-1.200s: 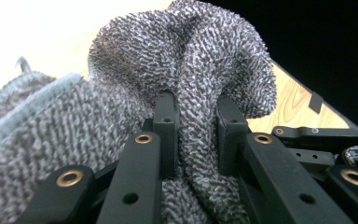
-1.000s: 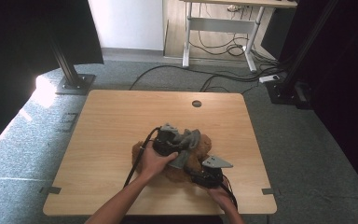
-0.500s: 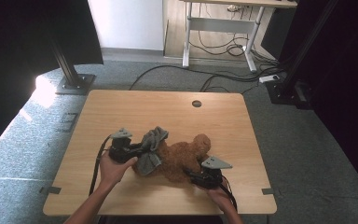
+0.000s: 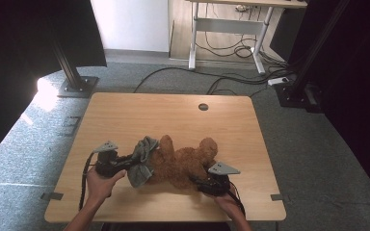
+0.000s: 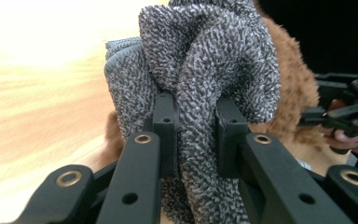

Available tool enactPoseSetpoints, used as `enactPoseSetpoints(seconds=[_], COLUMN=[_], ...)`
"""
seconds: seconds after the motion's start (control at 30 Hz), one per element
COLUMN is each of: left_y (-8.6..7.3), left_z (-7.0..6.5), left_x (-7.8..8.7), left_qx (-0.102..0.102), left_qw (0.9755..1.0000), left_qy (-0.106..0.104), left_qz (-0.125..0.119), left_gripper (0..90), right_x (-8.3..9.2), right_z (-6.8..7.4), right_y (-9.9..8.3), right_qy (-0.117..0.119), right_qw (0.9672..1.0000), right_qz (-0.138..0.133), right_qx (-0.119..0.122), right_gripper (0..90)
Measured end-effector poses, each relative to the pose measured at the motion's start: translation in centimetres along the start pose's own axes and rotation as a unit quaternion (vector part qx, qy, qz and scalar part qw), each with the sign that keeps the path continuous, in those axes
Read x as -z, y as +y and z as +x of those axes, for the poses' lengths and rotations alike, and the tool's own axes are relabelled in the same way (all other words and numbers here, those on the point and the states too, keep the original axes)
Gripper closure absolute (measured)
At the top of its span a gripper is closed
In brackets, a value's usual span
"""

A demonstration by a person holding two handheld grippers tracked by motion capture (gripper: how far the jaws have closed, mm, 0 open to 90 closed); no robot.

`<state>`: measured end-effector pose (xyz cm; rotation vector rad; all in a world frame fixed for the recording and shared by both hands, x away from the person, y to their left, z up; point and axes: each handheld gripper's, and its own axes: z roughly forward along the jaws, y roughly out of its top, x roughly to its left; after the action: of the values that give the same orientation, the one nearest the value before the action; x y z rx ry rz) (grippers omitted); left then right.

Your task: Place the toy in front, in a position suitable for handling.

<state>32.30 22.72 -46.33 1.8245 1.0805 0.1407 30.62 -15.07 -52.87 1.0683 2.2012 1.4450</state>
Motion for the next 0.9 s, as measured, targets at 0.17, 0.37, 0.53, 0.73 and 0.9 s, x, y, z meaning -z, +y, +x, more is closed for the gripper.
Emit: enactPoseSetpoints(seconds=[0.17,0.37,0.53,0.73,0.9], left_y=[-1.0,-2.1,-3.5,-4.6,-3.9], left_z=[0.1,-0.8,-1.3,-0.5,0.9], left_x=[1.0,1.5,-1.3,-3.8,-5.7], left_qx=[0.001,-0.002,-0.008,0.009,0.029], left_qw=[1.0,0.9992,0.9982,0.9963,0.9962], left_qy=[-0.008,-0.038,-0.04,-0.039,-0.029], left_qz=[-0.001,0.008,0.043,0.075,0.077], left_gripper=[73.5,73.1,73.0,73.1,73.0], right_x=[0.0,0.2,0.1,-0.1,-0.6], right_z=[0.0,-0.1,0.1,0.2,0.4], right_y=[0.0,0.0,0.1,0.0,0.1], right_qy=[0.003,0.015,0.019,0.019,0.007], right_qw=[1.0,0.9998,0.9995,0.9992,0.9992], right_qz=[0.002,0.015,0.026,0.036,0.038], right_qx=[0.0,-0.003,-0.005,-0.004,0.012], right_gripper=[43.5,42.5,43.0,43.5,44.5])
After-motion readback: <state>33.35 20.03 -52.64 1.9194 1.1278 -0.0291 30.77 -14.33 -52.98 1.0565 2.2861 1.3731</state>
